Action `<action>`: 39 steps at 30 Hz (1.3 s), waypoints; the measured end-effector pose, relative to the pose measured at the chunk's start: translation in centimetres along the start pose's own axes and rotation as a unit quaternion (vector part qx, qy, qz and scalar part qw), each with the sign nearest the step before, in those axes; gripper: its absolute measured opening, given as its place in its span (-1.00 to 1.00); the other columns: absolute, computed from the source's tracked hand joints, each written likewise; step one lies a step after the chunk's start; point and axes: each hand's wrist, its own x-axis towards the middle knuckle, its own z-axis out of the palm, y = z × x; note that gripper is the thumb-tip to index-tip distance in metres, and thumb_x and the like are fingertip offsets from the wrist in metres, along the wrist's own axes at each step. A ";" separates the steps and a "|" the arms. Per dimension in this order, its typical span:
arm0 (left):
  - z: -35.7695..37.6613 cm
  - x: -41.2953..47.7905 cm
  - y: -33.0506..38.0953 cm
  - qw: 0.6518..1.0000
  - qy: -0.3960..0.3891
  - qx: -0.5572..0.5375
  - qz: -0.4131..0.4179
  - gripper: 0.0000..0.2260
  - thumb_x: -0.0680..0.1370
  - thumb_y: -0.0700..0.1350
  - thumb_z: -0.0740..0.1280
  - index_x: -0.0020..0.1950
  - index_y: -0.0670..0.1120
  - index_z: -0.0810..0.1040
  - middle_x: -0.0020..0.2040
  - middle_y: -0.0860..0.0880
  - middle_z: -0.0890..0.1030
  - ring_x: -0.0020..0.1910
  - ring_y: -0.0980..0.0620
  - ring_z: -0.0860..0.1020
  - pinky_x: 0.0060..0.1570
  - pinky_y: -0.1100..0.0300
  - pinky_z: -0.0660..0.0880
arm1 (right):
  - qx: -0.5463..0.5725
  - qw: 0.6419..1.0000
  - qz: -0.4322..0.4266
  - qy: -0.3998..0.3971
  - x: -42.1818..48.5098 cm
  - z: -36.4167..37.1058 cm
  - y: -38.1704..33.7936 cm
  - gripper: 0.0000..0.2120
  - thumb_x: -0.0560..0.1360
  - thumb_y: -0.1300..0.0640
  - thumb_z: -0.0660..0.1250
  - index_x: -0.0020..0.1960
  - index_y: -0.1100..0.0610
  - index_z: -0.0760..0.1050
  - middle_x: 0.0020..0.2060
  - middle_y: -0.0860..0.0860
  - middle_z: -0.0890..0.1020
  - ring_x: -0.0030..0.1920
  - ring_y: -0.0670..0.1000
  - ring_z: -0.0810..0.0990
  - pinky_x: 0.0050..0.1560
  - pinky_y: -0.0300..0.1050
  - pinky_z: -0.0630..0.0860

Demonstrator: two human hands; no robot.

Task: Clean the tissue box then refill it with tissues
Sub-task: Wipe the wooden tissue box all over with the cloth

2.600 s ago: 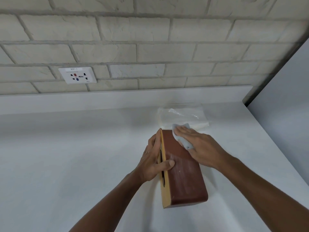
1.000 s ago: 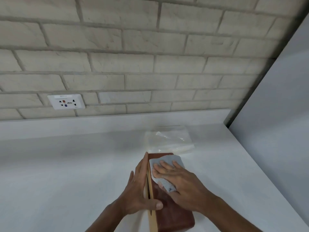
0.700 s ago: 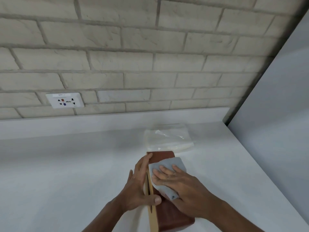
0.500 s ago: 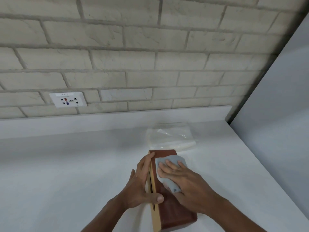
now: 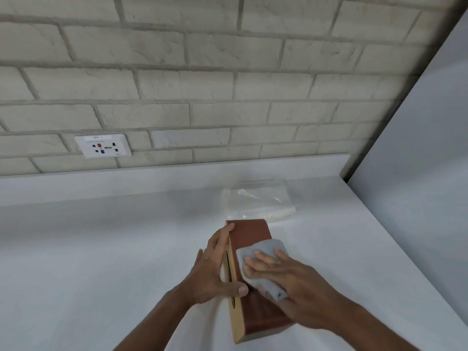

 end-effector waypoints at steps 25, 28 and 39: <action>0.4 0.2 -0.2 0.999 0.022 -0.028 0.038 0.06 0.21 0.65 0.40 0.48 0.63 -0.25 0.67 0.29 -0.06 0.67 0.22 -0.02 0.64 -0.22 0.07 | -0.004 0.999 0.036 0.021 0.1 1.0 -0.7 -0.47 0.57 0.17 0.11 0.53 -0.04 0.23 0.52 -0.21 0.20 0.53 -0.24 0.04 0.54 -0.13 0.00; 0.5 0.3 -0.3 0.998 0.024 -0.029 0.043 0.05 0.22 0.64 0.41 0.49 0.62 -0.23 0.67 0.28 -0.05 0.66 0.22 0.00 0.64 -0.22 0.08 | -0.008 1.000 0.023 0.017 -2.1 0.2 0.4 -0.49 0.59 0.14 0.18 0.52 -0.07 0.26 0.51 -0.23 0.24 0.53 -0.22 0.10 0.53 -0.12 0.04; 0.6 0.0 -0.2 0.998 0.024 -0.050 0.043 0.00 0.24 0.62 0.41 0.47 0.65 -0.19 0.61 0.42 -0.05 0.63 0.34 -0.02 0.64 -0.25 0.06 | -0.030 0.997 0.052 0.046 -2.7 0.3 0.2 -0.42 0.52 0.20 0.18 0.53 -0.06 0.26 0.51 -0.20 0.25 0.52 -0.23 0.10 0.50 -0.10 0.09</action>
